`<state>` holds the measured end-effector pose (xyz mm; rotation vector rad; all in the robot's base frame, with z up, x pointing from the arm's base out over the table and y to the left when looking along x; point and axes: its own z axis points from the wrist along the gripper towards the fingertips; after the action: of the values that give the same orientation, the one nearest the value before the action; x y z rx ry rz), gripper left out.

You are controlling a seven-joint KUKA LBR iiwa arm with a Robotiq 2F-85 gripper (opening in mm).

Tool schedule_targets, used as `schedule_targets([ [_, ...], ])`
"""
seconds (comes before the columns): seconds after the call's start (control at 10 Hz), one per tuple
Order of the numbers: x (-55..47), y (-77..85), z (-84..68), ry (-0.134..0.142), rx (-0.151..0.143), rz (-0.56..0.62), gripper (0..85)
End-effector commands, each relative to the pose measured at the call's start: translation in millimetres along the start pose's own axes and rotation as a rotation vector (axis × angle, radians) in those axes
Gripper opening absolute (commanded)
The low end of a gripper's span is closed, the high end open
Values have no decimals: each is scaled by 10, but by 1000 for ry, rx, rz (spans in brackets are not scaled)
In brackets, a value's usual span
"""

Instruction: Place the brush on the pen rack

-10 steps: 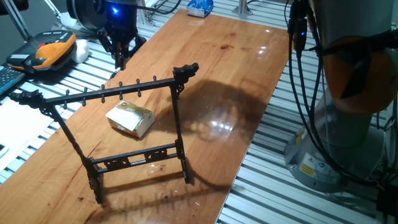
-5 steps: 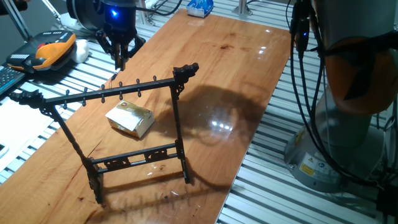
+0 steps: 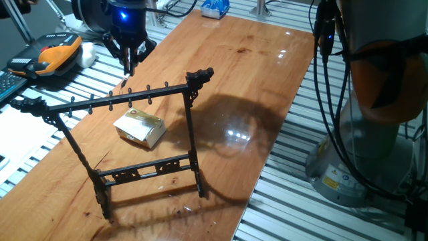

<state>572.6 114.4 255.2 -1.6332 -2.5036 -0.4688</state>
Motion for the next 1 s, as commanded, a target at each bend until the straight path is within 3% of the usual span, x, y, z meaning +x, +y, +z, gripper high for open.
schedule_targets([
  [0.0,0,0,0,15,1,0,0],
  [0.1,0,0,0,45,1,14,0],
  [0.2,0,0,0,65,-19,6,0],
  [0.4,0,0,0,58,-48,6,0],
  [0.6,0,0,0,77,-60,22,0],
  [0.8,0,0,0,111,-57,31,0],
  [0.9,0,0,0,148,-62,51,0],
])
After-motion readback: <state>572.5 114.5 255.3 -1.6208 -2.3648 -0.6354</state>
